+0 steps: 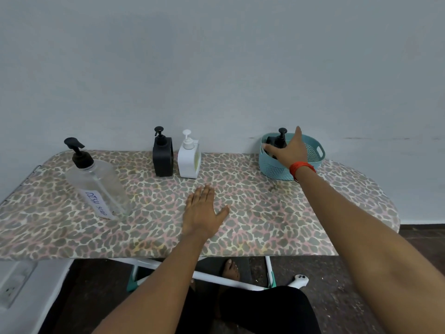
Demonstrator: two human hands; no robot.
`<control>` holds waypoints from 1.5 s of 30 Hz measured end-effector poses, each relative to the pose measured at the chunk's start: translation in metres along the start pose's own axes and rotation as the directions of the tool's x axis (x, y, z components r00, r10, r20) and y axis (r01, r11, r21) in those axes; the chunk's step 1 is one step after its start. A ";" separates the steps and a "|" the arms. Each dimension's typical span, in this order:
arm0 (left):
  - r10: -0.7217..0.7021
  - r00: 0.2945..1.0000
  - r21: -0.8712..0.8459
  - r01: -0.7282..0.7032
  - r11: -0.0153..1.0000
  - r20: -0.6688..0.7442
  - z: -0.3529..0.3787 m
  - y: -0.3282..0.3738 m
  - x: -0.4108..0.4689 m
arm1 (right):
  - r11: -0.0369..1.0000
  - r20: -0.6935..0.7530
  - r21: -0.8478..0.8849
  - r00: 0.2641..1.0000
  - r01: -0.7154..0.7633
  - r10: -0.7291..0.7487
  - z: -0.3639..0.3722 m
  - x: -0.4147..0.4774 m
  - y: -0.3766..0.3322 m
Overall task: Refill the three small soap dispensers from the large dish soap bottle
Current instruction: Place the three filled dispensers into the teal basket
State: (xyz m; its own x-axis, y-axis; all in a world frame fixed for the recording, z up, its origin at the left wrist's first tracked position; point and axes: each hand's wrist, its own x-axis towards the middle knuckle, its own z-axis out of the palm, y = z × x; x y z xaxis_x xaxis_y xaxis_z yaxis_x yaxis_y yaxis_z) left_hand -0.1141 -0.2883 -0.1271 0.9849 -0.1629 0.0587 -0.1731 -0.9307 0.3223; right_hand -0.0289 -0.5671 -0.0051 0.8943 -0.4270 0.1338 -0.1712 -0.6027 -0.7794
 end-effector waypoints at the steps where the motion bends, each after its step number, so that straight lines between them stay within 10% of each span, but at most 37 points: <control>1: -0.001 1.000 -0.001 0.001 1.000 0.003 0.000 0.000 0.000 | 0.997 -0.146 -0.011 0.986 0.077 -0.078 -0.001 -0.006 -0.004; 5: -0.005 1.000 -0.002 0.005 1.000 0.013 0.000 0.001 0.001 | 0.863 -0.443 -0.094 0.755 0.497 -0.483 0.010 -0.029 -0.041; 9: -0.006 1.000 -0.017 0.006 1.000 0.018 0.000 0.001 0.001 | 0.889 0.081 0.027 0.885 0.458 -0.458 0.061 -0.043 -0.097; 17: -0.009 1.000 -0.006 0.009 1.000 0.016 0.004 -0.002 0.002 | 0.945 0.646 -0.139 0.751 0.296 -0.141 0.154 -0.047 -0.154; 35: -0.014 1.000 0.012 0.014 1.000 0.028 0.003 0.000 0.002 | 0.990 0.404 0.030 0.904 0.138 -0.139 0.170 -0.058 -0.141; 45: -0.014 0.999 -0.010 0.014 1.000 0.045 -0.002 0.000 0.002 | 0.963 0.116 -0.055 0.959 0.266 -0.258 0.044 -0.042 -0.143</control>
State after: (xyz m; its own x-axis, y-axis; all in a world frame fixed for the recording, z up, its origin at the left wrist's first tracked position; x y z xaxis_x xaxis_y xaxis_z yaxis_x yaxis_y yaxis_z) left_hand -0.1126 -0.2876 -0.1251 0.9863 -0.1645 0.0117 -0.1590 -0.9295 0.3329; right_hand -0.0237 -0.4335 0.0737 0.9500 -0.1755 0.2582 0.0503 -0.7304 -0.6812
